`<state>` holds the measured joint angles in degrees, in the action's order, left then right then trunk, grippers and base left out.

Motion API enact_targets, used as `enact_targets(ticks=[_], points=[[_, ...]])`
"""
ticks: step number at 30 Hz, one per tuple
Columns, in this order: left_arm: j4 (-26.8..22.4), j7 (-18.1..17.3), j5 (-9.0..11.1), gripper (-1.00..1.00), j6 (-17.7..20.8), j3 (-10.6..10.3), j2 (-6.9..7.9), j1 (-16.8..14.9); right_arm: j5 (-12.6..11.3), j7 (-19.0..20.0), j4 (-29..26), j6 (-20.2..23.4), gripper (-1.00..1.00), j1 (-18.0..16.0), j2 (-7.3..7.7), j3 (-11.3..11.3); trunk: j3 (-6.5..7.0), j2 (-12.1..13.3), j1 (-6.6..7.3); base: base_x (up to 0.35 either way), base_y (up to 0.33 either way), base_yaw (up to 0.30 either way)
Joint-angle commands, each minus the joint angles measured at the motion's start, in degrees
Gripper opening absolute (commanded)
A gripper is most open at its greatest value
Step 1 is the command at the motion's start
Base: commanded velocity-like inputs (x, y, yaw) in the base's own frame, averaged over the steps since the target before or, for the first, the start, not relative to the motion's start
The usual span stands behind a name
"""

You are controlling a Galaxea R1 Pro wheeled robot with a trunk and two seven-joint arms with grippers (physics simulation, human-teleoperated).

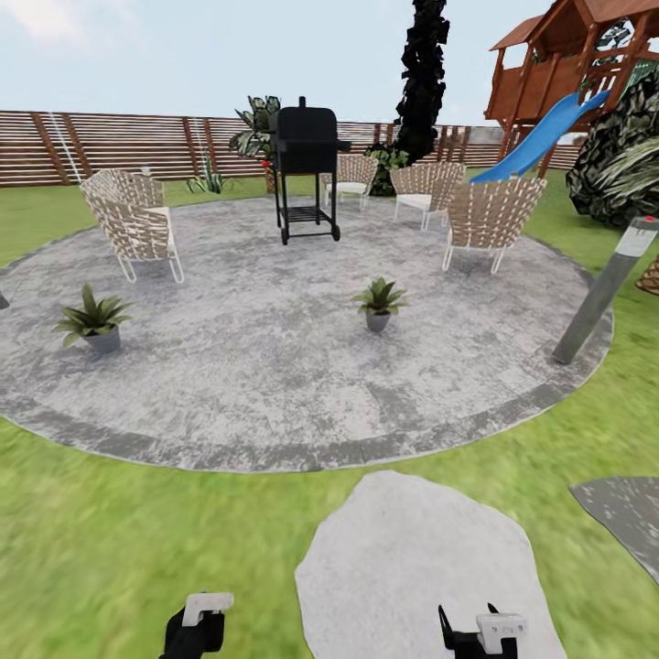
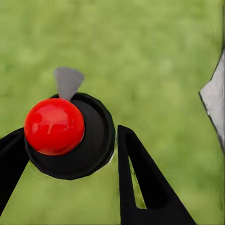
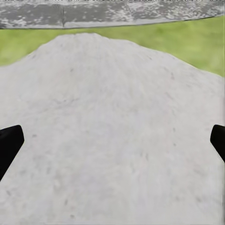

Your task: Pick up the pesticide atomizer in the garden and spray insectifuge to fully cover both potted plants in the garden.

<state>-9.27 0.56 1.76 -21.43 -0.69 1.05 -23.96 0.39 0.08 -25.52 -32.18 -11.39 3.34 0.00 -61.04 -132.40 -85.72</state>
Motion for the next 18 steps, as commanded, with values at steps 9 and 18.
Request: enact_targets(ticks=[9, 18], points=[[0.05, 0.05, 0.18, -1.00, -0.20, -0.10, 0.01, -0.03, -0.04, 0.01, 0.87, -0.17, 1.00, -0.03, 0.00, 0.09, -0.04, -0.01, -0.02, 0.283, -0.153, 0.000], [0.05, 0.05, 0.18, -1.00, -0.19, -0.10, 0.01, -0.03, -0.04, 0.01, 0.89, -0.17, 1.00, -0.03, 0.00, 0.09, -0.04, -0.01, -0.02, 0.283, -0.153, 0.000]])
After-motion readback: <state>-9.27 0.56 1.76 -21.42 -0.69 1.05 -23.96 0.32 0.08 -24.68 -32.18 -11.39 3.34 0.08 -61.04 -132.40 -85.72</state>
